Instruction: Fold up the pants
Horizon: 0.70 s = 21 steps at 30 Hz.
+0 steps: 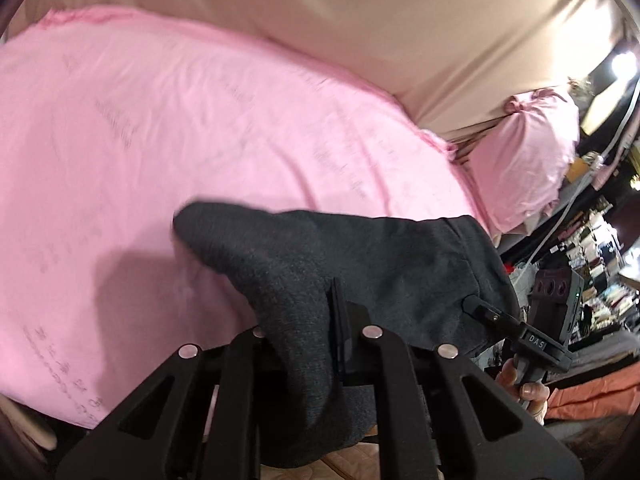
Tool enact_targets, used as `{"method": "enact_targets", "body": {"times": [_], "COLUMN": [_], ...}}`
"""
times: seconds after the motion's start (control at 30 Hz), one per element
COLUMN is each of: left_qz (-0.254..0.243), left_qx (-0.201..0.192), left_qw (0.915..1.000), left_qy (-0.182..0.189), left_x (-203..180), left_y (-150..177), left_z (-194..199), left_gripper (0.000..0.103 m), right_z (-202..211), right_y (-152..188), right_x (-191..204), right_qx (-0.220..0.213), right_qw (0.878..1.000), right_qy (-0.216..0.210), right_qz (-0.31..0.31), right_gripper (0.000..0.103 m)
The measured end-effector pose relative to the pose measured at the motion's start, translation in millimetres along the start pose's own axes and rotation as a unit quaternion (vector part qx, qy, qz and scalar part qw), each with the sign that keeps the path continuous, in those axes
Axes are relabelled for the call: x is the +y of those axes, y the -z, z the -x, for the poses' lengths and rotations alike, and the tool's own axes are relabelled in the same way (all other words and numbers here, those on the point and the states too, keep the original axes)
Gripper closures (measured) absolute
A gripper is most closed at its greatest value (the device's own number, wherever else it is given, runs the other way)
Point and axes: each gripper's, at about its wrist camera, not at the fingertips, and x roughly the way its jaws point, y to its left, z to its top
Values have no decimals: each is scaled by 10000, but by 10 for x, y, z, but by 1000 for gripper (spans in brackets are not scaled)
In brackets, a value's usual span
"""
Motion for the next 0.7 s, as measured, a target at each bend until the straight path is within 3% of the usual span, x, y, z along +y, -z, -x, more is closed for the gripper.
{"method": "enact_targets", "body": {"times": [0.17, 0.3, 0.37, 0.53, 0.6, 0.7], "left_qz": [-566, -1179, -1508, -2116, -2157, -2039], "left_qx": [-580, -1276, -1723, -2868, -3112, -3260], "left_qw": [9964, 9843, 9730, 9342, 9255, 9231], "left_qy": [251, 312, 299, 123, 91, -37], "left_x": [-374, -726, -912, -1237, -1255, -1145], "left_y": [-214, -440, -583, -970, -1192, -1599], "left_z": [480, 857, 1054, 1431, 1442, 1262], "left_gripper": [93, 92, 92, 92, 92, 92], "right_z": [466, 843, 972, 1109, 1019, 758], "right_y": [-257, -591, -765, -1285, -1554, -1950], "right_x": [342, 718, 894, 1244, 1262, 1117], "right_qx": [-622, -1394, -1772, -2669, -2868, -2871], "right_qw": [9965, 9825, 9717, 9350, 9263, 9304], "right_qy": [-86, -125, -138, -127, -162, -281], "right_qz": [555, 1229, 1553, 2331, 2436, 2262], "right_gripper": [74, 74, 74, 74, 73, 73]}}
